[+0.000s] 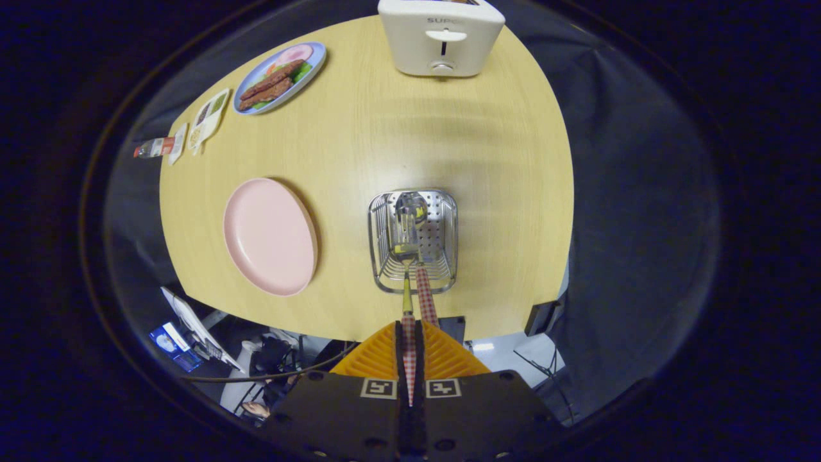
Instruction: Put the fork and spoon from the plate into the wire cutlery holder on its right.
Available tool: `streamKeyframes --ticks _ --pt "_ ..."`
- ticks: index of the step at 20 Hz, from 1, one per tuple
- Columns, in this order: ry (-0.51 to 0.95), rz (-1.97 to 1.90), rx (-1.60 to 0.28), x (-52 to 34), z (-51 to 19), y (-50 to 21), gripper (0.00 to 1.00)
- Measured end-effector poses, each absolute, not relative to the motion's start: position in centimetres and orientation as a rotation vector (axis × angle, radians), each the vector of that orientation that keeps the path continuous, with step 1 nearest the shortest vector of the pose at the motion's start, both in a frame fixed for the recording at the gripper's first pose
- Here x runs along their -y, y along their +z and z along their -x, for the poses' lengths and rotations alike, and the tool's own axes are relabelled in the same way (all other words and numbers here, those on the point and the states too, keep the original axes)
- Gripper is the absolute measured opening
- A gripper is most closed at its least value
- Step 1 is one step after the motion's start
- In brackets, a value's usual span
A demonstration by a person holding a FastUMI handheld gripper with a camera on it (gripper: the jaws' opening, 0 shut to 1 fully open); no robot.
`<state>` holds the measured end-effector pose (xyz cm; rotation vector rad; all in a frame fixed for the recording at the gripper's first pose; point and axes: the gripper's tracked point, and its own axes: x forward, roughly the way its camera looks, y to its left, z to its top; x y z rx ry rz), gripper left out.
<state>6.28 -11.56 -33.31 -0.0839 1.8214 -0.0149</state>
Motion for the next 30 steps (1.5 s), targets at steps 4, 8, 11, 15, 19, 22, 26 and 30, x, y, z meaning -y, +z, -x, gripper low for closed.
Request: streamKeyframes --ticks 4,8,11,15,19,22,26,30 --pt "-0.034 0.062 -1.832 11.6 -6.7 -33.8 0.04" --pt "-0.015 0.029 -1.864 11.0 -6.2 -34.2 0.04" --pt "-0.012 0.048 -1.823 11.0 -6.8 -33.9 0.09" --pt "-0.010 0.057 -1.750 10.6 -7.3 -33.5 0.25" --pt "0.016 0.061 -1.662 9.6 -7.5 -32.4 0.40" --pt "0.045 -0.001 -1.550 8.0 -8.3 -31.3 0.49" --pt "0.066 -0.018 -1.354 6.6 -10.0 -29.1 0.73" --pt "0.057 -0.027 -1.210 4.8 -10.5 -27.0 0.93"
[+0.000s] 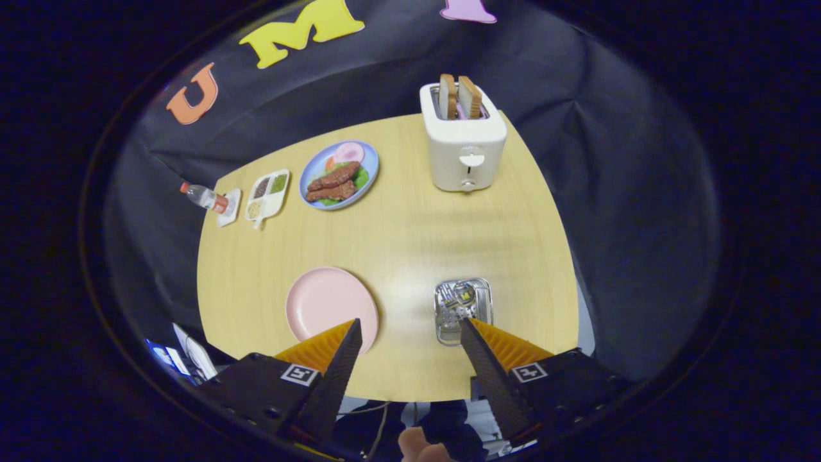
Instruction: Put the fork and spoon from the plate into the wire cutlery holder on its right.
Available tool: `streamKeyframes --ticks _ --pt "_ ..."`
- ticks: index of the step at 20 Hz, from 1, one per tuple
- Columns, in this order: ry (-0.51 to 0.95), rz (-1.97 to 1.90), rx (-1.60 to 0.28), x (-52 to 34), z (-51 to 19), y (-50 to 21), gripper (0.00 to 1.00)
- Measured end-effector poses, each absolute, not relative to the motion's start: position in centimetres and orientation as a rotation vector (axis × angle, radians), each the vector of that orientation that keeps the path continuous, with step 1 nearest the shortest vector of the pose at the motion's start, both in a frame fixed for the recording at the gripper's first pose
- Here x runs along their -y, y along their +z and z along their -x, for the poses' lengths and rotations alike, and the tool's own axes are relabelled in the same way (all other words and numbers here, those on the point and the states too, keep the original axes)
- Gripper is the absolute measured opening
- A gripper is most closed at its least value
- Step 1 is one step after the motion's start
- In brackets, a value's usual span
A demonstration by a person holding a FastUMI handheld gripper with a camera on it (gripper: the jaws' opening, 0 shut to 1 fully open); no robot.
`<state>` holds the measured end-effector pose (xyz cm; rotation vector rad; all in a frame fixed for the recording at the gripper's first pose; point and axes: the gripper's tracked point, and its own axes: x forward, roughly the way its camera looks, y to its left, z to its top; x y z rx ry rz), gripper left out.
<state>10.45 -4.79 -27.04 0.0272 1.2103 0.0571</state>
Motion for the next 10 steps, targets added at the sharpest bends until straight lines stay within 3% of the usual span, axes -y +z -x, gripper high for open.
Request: streamKeyframes --ticks 2,10 --pt "0.048 -0.035 -1.089 3.7 -11.2 -25.4 0.97" --pt "0.047 0.039 -0.702 -2.3 -10.7 -17.1 0.96"
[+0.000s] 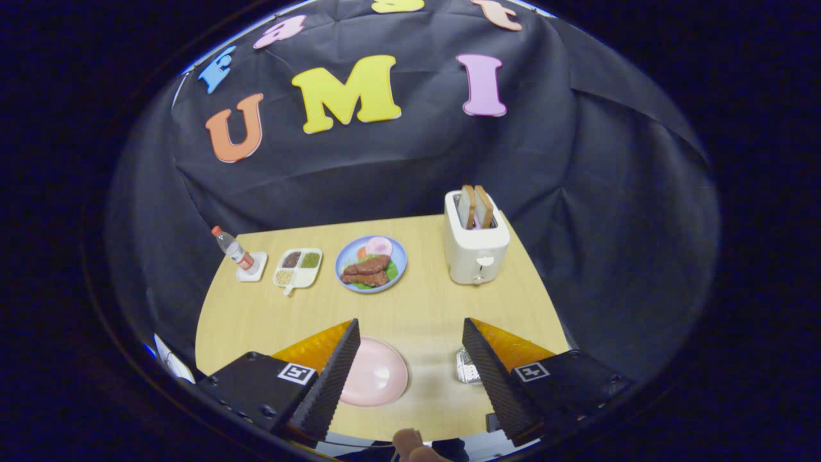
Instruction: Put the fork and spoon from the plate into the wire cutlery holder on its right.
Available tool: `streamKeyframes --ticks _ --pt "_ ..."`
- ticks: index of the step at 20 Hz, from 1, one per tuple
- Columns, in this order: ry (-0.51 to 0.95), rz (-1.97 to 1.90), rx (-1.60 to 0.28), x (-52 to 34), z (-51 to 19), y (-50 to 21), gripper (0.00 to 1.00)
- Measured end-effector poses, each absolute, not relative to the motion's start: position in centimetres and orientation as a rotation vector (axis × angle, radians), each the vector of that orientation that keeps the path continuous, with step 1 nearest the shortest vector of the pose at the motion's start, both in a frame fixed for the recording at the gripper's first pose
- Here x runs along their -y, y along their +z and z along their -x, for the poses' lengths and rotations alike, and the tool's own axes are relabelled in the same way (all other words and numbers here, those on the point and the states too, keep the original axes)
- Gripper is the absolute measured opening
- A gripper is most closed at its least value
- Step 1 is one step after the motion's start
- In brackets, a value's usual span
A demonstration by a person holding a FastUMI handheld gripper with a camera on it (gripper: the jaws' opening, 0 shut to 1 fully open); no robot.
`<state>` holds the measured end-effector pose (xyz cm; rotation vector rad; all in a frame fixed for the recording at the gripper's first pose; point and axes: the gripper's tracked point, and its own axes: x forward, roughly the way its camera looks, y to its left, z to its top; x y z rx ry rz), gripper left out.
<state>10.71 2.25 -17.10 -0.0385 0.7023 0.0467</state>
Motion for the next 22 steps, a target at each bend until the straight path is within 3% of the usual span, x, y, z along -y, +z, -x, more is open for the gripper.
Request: streamKeyframes --ticks 11,22 --pt "0.023 0.138 -0.131 -8.7 -5.8 -4.4 0.95" --pt "-0.007 0.090 -0.024 -10.8 -0.7 -1.8 0.95"
